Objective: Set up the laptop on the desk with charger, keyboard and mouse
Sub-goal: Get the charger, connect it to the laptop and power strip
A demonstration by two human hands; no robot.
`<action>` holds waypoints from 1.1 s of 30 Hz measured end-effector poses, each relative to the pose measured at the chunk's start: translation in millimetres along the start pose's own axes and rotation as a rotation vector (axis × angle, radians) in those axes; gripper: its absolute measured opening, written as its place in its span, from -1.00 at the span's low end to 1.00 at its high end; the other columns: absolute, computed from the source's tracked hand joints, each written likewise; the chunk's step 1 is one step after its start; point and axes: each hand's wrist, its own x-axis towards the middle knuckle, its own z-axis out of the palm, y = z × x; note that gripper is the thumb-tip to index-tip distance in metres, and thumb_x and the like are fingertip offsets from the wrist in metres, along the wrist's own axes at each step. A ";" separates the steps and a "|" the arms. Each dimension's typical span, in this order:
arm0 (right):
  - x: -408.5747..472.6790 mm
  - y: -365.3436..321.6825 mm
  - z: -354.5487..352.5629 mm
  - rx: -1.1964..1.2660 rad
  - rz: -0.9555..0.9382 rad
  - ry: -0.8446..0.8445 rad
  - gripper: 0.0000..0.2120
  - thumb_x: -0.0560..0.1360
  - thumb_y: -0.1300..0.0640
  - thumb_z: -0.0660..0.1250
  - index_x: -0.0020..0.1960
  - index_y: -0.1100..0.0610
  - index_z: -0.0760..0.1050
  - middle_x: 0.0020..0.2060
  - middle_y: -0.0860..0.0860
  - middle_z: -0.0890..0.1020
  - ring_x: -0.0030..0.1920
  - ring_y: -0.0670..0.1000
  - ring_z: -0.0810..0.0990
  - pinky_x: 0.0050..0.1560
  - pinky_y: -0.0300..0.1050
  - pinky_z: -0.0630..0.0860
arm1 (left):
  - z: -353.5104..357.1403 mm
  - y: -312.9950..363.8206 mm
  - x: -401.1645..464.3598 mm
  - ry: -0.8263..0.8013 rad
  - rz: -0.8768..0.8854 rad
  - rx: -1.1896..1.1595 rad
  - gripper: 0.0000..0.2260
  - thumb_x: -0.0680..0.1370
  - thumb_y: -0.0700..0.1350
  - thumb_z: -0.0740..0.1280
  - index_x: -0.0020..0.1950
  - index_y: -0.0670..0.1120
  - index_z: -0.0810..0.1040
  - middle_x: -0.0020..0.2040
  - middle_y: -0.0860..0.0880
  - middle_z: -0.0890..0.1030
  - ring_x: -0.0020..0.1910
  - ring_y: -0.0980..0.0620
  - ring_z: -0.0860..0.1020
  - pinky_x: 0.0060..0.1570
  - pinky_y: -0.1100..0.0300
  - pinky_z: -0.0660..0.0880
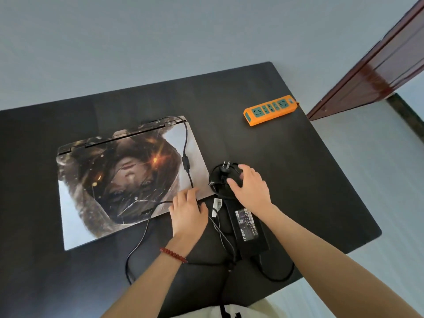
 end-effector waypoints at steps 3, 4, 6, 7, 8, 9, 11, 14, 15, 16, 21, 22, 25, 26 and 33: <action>31.6 -19.1 5.2 -0.007 0.061 -0.101 -0.39 0.46 -0.23 0.24 0.34 0.12 0.26 0.17 0.11 0.54 0.21 0.19 0.47 0.15 0.10 0.40 | 2.9 5.3 0.3 0.005 -0.036 -0.037 -0.64 0.49 -0.14 0.28 0.30 -0.08 0.40 0.24 -0.08 0.43 0.24 -0.09 0.39 0.22 0.01 0.28; 41.6 -21.6 8.8 -0.044 0.038 -0.130 -0.44 0.46 -0.22 0.24 0.29 0.13 0.30 0.14 0.11 0.56 0.18 0.20 0.50 0.09 0.06 0.41 | 4.5 7.7 0.3 0.039 -0.054 -0.028 -0.66 0.49 -0.15 0.29 0.27 -0.09 0.44 0.23 -0.08 0.44 0.23 -0.10 0.38 0.22 0.01 0.29; 54.5 -19.7 11.7 -0.051 -0.002 -0.161 -0.57 0.49 -0.15 0.25 0.17 0.15 0.34 0.06 0.13 0.59 0.09 0.21 0.54 -0.08 -0.02 0.40 | 6.5 13.6 -1.5 0.125 -0.070 0.005 -0.74 0.48 -0.18 0.30 0.18 -0.11 0.52 0.19 -0.09 0.47 0.20 -0.13 0.39 0.19 0.00 0.31; 58.9 -14.2 10.3 -0.018 -0.015 -0.171 -0.62 0.50 -0.12 0.25 0.14 0.15 0.35 0.03 0.13 0.60 0.06 0.21 0.54 -0.12 -0.04 0.38 | 8.7 18.2 -2.9 0.157 -0.074 0.001 -0.77 0.48 -0.20 0.30 0.13 -0.13 0.55 0.15 -0.11 0.49 0.16 -0.14 0.42 0.17 -0.01 0.34; 62.5 -5.3 6.6 0.042 -0.016 -0.175 -0.65 0.50 -0.10 0.25 0.12 0.14 0.36 0.01 0.13 0.60 0.04 0.21 0.54 -0.14 -0.05 0.36 | 12.1 24.2 -4.3 0.169 -0.076 -0.025 -0.79 0.48 -0.23 0.29 0.10 -0.15 0.56 0.11 -0.12 0.52 0.12 -0.15 0.45 0.13 -0.02 0.38; 66.4 6.2 1.0 0.133 -0.002 -0.167 -0.67 0.51 -0.08 0.25 0.12 0.14 0.36 -0.01 0.11 0.60 0.03 0.19 0.54 -0.13 -0.06 0.36 | 15.9 31.6 -5.0 0.162 -0.078 -0.063 -0.80 0.49 -0.24 0.27 0.10 -0.17 0.56 0.07 -0.13 0.55 0.09 -0.16 0.48 0.10 -0.04 0.41; 76.5 34.1 -17.1 0.333 0.065 -0.111 -0.69 0.51 -0.05 0.26 0.13 0.13 0.36 -0.07 0.07 0.58 0.01 0.15 0.53 -0.09 -0.10 0.36 | 26.1 49.5 -3.7 0.116 -0.092 -0.137 -0.78 0.52 -0.25 0.22 0.13 -0.16 0.54 0.06 -0.13 0.58 0.08 -0.14 0.50 0.09 -0.02 0.44; 94.2 73.8 -47.0 0.514 0.151 -0.039 -0.71 0.51 0.01 0.27 0.15 0.13 0.38 -0.13 0.01 0.57 -0.07 0.07 0.58 -0.06 -0.12 0.41 | 42.9 72.1 5.5 0.029 -0.105 -0.190 -0.72 0.57 -0.18 0.18 0.26 -0.13 0.48 0.19 -0.10 0.56 0.19 -0.07 0.49 0.19 0.09 0.41; 99.7 85.0 -55.7 0.573 0.163 -0.044 -0.72 0.52 0.02 0.26 0.16 0.15 0.40 -0.13 0.02 0.60 -0.13 0.04 0.61 -0.06 -0.08 0.48 | 48.4 80.8 9.9 -0.007 -0.107 -0.207 -0.70 0.58 -0.16 0.17 0.30 -0.13 0.44 0.24 -0.09 0.54 0.22 -0.06 0.48 0.23 0.11 0.39; 103.6 93.3 -62.0 0.633 0.171 -0.051 -0.74 0.53 0.05 0.25 0.15 0.17 0.42 -0.16 0.02 0.61 -0.20 -0.01 0.62 -0.07 -0.08 0.53 | 53.3 88.1 14.2 -0.047 -0.104 -0.219 -0.68 0.59 -0.14 0.16 0.34 -0.13 0.41 0.27 -0.09 0.52 0.24 -0.05 0.48 0.26 0.12 0.38; 111.5 112.2 -75.2 0.797 0.173 -0.057 -0.84 0.55 0.07 0.21 0.08 0.12 0.43 -0.25 -0.02 0.62 -0.34 -0.10 0.61 -0.28 -0.26 0.52 | 58.2 110.0 36.9 -0.220 -0.173 -0.318 -0.73 0.61 -0.09 0.12 0.28 -0.06 0.45 -0.02 -0.05 0.59 -0.13 0.03 0.54 -0.12 0.25 0.45; 113.1 113.1 -79.3 0.810 0.176 -0.055 -0.85 0.55 0.07 0.21 0.07 0.10 0.43 -0.25 -0.03 0.61 -0.33 -0.10 0.61 -0.29 -0.28 0.51 | 55.3 113.3 41.3 -0.204 -0.135 -0.328 -0.76 0.61 -0.11 0.14 0.20 -0.07 0.51 -0.10 -0.03 0.57 -0.17 0.04 0.52 -0.13 0.25 0.42; 119.7 111.7 -90.4 0.787 0.194 -0.121 -0.88 0.55 0.09 0.23 0.08 0.07 0.40 -0.18 -0.07 0.55 -0.17 -0.08 0.57 -0.16 -0.23 0.51 | 39.3 114.3 51.0 -0.116 -0.050 -0.300 -0.81 0.58 -0.19 0.19 0.05 -0.14 0.59 -0.14 -0.05 0.54 -0.26 0.01 0.50 -0.14 0.28 0.39; 122.2 111.0 -94.9 0.797 0.208 -0.146 -0.89 0.55 0.12 0.24 0.07 0.08 0.39 -0.14 -0.06 0.52 -0.12 -0.07 0.55 -0.09 -0.21 0.50 | 32.1 115.7 53.9 -0.114 -0.025 -0.307 -0.82 0.58 -0.21 0.20 0.04 -0.15 0.59 -0.12 -0.06 0.57 -0.27 -0.01 0.52 -0.15 0.27 0.41; 125.1 104.5 -119.3 0.586 0.044 -0.251 -0.80 0.53 0.26 0.23 0.13 0.09 0.44 0.12 0.06 0.49 0.16 0.05 0.49 0.20 -0.06 0.45 | -9.4 140.2 72.4 -0.073 0.213 -0.258 -0.80 0.57 -0.21 0.22 0.09 -0.17 0.60 -0.18 0.00 0.51 -0.21 0.09 0.45 -0.18 0.46 0.31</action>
